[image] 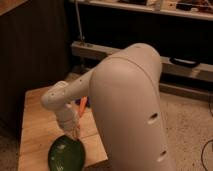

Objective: Drag the ceramic bowl in a circle

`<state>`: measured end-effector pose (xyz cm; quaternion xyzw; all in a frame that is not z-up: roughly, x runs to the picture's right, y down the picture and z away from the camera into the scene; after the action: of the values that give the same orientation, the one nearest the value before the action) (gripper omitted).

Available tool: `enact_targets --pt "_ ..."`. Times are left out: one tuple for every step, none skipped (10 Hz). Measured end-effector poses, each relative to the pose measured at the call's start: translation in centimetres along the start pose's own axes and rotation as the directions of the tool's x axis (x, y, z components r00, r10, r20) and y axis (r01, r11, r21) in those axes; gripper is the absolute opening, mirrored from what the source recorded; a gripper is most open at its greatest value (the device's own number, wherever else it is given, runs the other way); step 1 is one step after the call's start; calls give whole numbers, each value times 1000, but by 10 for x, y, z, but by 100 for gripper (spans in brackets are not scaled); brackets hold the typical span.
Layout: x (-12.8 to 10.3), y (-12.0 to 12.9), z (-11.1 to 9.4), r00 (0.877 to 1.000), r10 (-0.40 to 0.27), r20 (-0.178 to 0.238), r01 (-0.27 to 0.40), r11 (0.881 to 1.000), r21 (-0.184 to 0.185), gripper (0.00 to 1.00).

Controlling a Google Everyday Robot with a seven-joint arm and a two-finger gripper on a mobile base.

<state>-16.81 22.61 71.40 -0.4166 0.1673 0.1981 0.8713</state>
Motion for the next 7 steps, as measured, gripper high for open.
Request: enact_targets --pt "-13 2 -2 1000 -9 6 9 1000 -8 0" --pt "-28 3 -4 1000 -15 14 16 1000 -18 0" --pt "-39 1 -6 1000 -14 22 14 1000 -27 0" --pt "-51 -4 -8 1000 -4 31 5 999 -33 0" --pt "-63 -13 -12 999 15 39 -13 999 -37 0" --pt "-73 -27 -15 998 45 49 -44 998 -38 0" --pt "-78 -40 -18 996 72 57 -70 997 -38 0"
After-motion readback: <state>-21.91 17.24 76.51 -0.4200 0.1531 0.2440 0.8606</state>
